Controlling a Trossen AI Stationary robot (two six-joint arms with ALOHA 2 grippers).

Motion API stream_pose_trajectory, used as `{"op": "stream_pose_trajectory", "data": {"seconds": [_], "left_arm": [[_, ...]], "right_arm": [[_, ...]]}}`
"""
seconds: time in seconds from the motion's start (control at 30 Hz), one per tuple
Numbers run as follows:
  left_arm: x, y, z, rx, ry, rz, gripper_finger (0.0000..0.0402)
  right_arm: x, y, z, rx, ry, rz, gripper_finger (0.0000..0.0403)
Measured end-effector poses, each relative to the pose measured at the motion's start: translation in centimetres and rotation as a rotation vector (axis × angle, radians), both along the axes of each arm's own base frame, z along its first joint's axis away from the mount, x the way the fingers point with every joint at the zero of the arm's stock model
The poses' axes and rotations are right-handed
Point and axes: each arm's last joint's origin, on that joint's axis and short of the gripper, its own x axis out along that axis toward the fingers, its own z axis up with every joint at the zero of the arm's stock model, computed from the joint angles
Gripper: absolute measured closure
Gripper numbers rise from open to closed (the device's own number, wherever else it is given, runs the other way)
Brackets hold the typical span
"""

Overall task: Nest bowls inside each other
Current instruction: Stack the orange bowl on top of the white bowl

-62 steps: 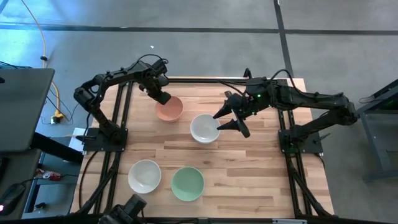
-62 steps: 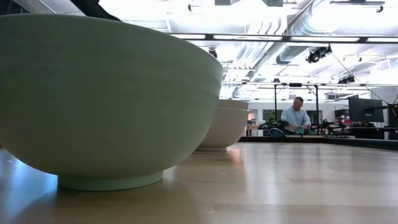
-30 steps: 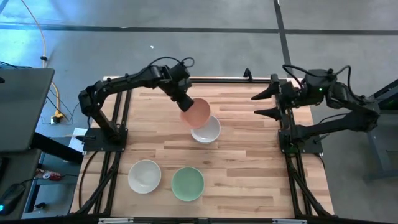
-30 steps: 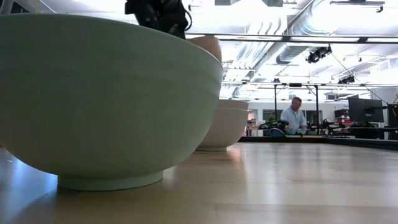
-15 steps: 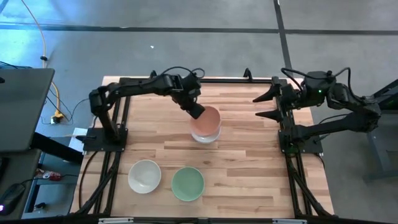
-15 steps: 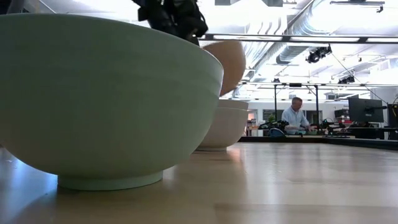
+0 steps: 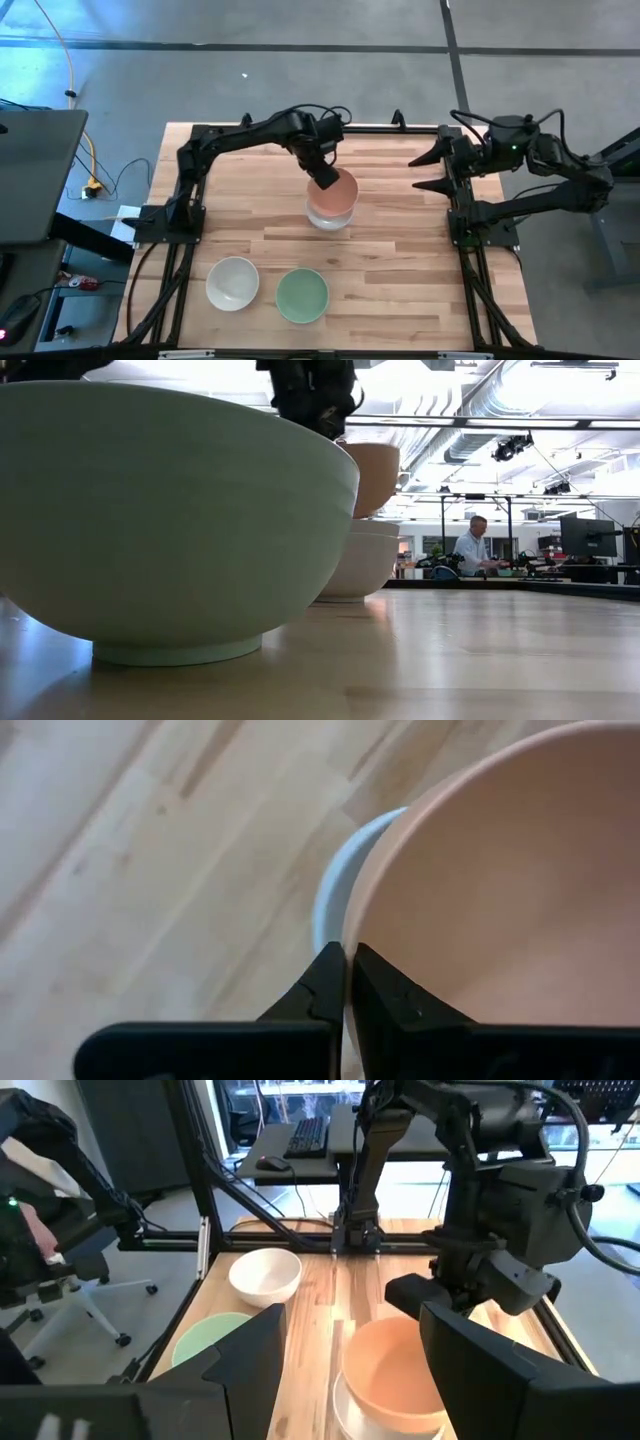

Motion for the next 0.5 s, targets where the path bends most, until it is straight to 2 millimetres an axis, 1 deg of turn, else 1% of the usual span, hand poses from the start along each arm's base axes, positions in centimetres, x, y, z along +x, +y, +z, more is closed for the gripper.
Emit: {"op": "stream_pose_trajectory", "data": {"seconds": [0.23,0.33,0.4,0.5], "left_arm": [[0.5,-0.2,-1.1,-0.016,0.067,-0.046,0.0401],[1.1,-0.4,-1.5,-0.009,0.057,-0.064,0.0401],[1.1,-0.5,-1.8,-0.013,0.074,-0.069,0.0401],[1.3,-0.4,-1.8,-0.005,0.058,-0.074,0.0401]], "right_arm": [[0.0,0.0,-0.1,0.006,0.012,0.0,0.0179],[-0.1,0.0,-0.2,0.008,0.019,0.0,0.0179],[-0.1,0.0,-0.2,0.007,0.023,0.0,0.0179],[-0.1,0.0,-0.2,0.01,0.023,0.002,0.0179]]}}
